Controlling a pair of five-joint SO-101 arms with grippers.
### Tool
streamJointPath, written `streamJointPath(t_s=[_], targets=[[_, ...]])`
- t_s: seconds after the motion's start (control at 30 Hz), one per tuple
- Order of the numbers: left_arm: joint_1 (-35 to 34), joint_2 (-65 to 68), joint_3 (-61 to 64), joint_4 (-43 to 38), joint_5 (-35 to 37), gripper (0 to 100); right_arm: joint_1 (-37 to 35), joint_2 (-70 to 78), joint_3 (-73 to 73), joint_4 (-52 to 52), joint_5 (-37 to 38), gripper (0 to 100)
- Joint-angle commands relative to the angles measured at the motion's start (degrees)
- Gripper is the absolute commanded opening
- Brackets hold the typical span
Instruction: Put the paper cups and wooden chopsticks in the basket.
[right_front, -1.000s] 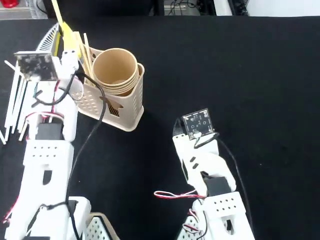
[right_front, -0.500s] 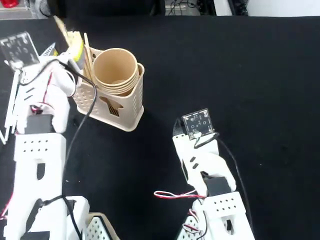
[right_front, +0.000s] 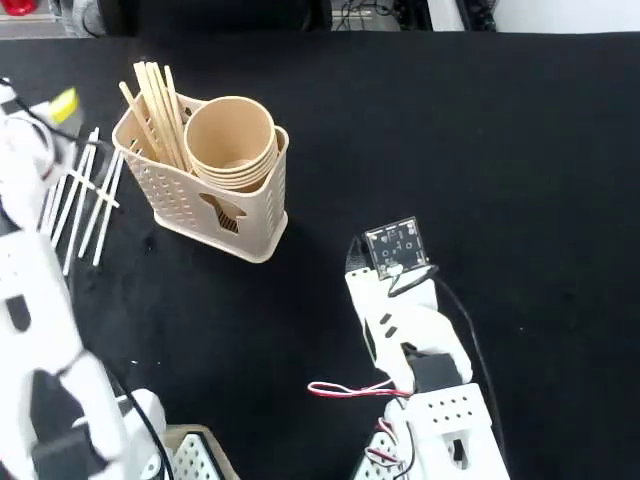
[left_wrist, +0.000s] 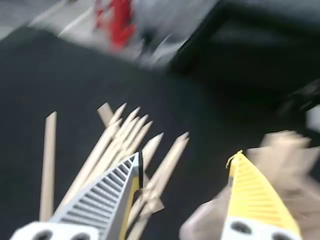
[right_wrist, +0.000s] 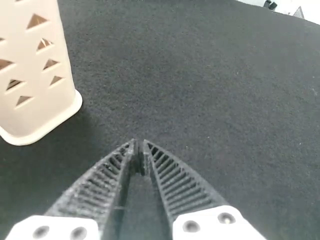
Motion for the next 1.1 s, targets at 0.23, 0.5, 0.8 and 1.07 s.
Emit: streamJointPath(t_s=[0.23, 0.5, 0.8, 1.07], targets=[[-7.4, 33.4, -16.7, 0.0, -19.0, 28, -0.2, -0.4, 0.0, 0.0, 0.5, 1.5], [-6.2, 59.2, -42.6, 9.0, -18.7, 28, -0.2, -0.4, 0.0, 0.0, 0.5, 1.5], [-6.3, 86.5, -80.0, 20.7, -6.7, 28, -0.2, -0.4, 0.0, -0.1, 0.5, 1.5], [-5.8, 100.0, -101.8, 28.3, 0.7, 15, -0.2, -0.4, 0.0, -0.1, 0.5, 1.5]])
